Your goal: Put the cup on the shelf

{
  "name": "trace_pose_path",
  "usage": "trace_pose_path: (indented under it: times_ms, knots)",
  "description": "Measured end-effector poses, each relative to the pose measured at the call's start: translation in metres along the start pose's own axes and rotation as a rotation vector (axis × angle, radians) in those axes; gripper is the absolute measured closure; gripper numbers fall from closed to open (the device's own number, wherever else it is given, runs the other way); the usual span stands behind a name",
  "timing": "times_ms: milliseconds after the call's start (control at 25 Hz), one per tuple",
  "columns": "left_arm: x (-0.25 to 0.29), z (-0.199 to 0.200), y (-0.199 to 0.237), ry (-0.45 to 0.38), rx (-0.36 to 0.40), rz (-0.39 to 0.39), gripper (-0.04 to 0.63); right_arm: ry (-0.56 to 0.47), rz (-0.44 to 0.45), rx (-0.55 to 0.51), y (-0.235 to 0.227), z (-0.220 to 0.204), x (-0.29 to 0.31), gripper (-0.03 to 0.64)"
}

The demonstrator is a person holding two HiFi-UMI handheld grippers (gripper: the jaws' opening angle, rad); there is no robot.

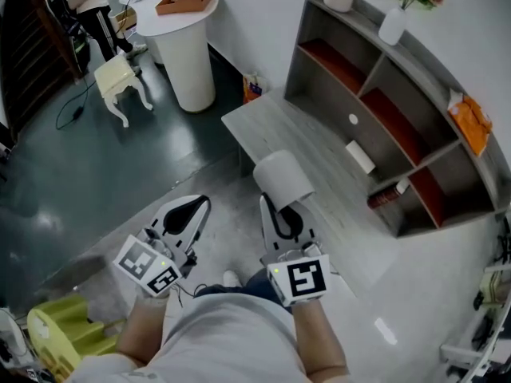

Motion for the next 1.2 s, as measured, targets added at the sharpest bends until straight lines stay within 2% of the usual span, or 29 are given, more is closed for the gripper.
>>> trace_pose_path:
  times_ms: [240, 440, 800, 1200]
  knots:
    - [0.005, -0.002, 0.032, 0.023, -0.005, -0.006, 0.578, -0.004, -0.051, 0.024, -0.014, -0.002, 0.029, 0.579]
    - [0.03, 0.001, 0.067, 0.027, -0.013, 0.017, 0.578, 0.001, -0.037, 0.029, -0.035, -0.011, 0.068, 0.58]
    - [0.111, 0.022, 0.128, 0.009, -0.028, 0.047, 0.578, 0.013, 0.026, 0.01, -0.088, -0.015, 0.153, 0.58]
    - [0.198, 0.036, 0.165, 0.024, -0.03, 0.064, 0.578, 0.041, 0.037, 0.017, -0.168, -0.026, 0.208, 0.579]
Point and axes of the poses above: the fingertips, and each gripper's own axes: x forward along the fingers, y to its left, z out of its top, the point moved 4 cm from there along -x, backward along the fingers, and after that the axes turned 4 degrees about -x, right-handed, at the moved point
